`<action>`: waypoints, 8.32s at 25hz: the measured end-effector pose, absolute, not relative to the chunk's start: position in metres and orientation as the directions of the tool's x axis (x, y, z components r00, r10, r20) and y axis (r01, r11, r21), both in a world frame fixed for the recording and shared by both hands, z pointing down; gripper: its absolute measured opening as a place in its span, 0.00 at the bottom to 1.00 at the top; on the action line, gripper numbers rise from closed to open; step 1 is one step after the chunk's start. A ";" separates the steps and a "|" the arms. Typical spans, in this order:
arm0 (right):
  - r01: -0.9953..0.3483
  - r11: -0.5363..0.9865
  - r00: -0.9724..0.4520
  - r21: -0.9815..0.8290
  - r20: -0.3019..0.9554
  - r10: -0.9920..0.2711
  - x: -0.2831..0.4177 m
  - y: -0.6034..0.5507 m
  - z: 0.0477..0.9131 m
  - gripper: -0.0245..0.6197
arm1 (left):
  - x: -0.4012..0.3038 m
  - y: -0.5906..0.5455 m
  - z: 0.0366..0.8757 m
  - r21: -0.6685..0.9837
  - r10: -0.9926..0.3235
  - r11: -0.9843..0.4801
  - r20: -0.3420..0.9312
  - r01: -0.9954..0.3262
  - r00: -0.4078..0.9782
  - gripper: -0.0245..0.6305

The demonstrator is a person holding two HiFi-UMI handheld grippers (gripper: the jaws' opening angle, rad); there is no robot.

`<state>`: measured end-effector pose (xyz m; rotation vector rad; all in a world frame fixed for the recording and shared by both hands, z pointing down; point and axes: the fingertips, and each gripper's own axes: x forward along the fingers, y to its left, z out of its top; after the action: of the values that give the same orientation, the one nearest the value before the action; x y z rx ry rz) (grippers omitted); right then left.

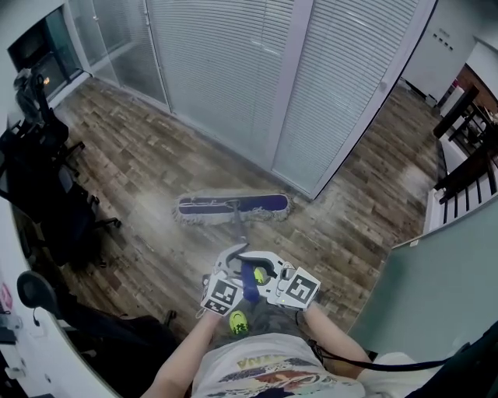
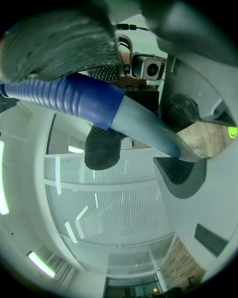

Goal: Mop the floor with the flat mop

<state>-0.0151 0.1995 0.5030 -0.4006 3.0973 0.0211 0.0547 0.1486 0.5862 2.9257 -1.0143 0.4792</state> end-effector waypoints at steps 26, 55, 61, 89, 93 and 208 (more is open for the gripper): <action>-0.284 0.957 -0.958 -0.060 -0.034 -0.286 0.052 -0.115 0.514 0.33 | 0.116 -0.164 0.597 -0.062 -0.554 -0.821 0.327 -0.567 0.766 0.26; -0.256 0.961 -0.967 -0.102 0.022 -0.255 0.019 -0.144 0.533 0.34 | 0.081 -0.196 0.609 -0.066 -0.593 -0.788 0.346 -0.612 0.727 0.28; -0.208 0.973 -0.978 -0.104 0.027 -0.206 -0.004 -0.094 0.531 0.34 | 0.056 -0.148 0.607 -0.060 -0.629 -0.756 0.339 -0.651 0.699 0.27; 0.034 0.991 -0.997 -0.130 0.065 0.043 -0.081 0.256 0.533 0.36 | -0.034 0.193 0.609 0.001 -0.793 -0.536 0.341 -0.844 0.504 0.26; 0.067 0.988 -0.995 -0.139 0.058 0.076 -0.071 0.287 0.526 0.36 | -0.026 0.224 0.603 -0.008 -0.806 -0.513 0.349 -0.858 0.478 0.25; 0.553 0.812 -0.833 -0.190 -0.107 0.542 -0.308 -0.274 0.510 0.39 | -0.299 -0.347 0.599 -0.137 -0.892 -0.275 0.405 -0.952 0.200 0.24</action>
<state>-0.3077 -0.2740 0.5100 0.8903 2.9439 -0.3310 -0.2990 -0.3474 0.5985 2.3179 -1.7964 0.6225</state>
